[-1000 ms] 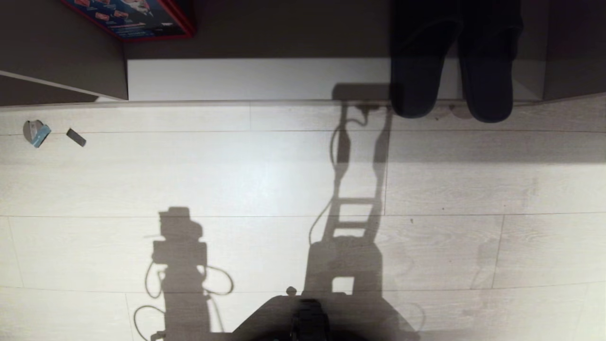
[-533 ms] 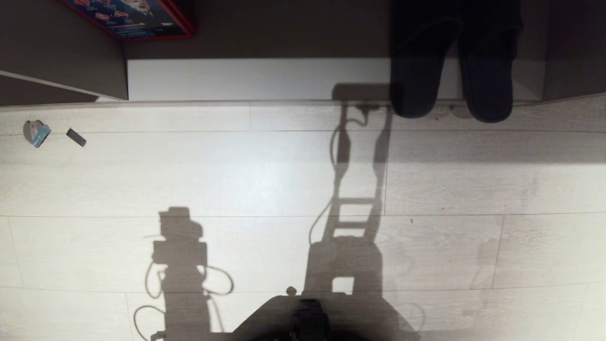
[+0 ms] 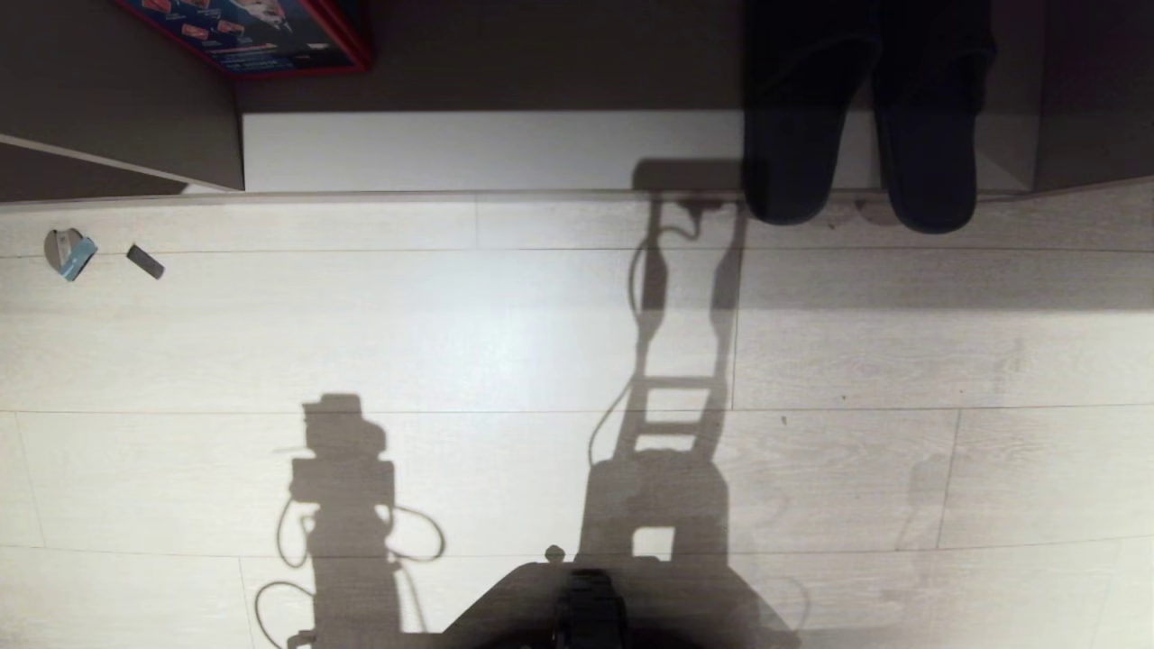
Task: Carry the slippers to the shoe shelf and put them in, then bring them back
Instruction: Pick up the slippers in the shoe cabinet
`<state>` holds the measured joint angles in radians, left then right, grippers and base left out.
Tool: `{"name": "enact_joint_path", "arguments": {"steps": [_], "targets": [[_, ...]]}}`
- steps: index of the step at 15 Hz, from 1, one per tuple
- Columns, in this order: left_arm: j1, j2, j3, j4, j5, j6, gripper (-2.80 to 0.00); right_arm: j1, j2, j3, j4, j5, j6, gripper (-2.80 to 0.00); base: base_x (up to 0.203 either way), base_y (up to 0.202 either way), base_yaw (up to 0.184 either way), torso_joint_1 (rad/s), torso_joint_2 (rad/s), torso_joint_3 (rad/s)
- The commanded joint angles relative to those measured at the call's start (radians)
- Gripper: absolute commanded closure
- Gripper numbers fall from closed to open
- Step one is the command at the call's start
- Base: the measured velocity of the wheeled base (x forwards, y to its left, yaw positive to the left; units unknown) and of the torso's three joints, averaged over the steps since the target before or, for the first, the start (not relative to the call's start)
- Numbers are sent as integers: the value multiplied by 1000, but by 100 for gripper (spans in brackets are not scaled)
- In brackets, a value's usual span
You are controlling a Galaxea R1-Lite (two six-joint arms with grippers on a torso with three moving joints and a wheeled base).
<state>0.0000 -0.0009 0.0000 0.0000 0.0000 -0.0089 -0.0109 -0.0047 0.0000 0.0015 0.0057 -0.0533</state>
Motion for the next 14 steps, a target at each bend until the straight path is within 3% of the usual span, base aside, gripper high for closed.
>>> {"name": "enact_joint_path", "arguments": {"steps": [1,4,6,10,14], "targets": [[0,1,0,-2,0,0,0,0,5,0,0,0,1,0,0,0,0,0,0,0],[0,1,0,0,0,0,0,2,4,-10,-1,4,-27,0,0,0,0,0,0,0],[0,1,0,0,0,0,0,7,48,-98,22,31,-30,0,0,0,0,0,0,0],[0,1,0,-2,0,0,0,10,390,-360,24,77,-36,0,0,0,0,0,0,0],[0,1,0,0,0,0,0,13,810,-585,-63,164,-82,0,0,0,0,0,0,0]]}}
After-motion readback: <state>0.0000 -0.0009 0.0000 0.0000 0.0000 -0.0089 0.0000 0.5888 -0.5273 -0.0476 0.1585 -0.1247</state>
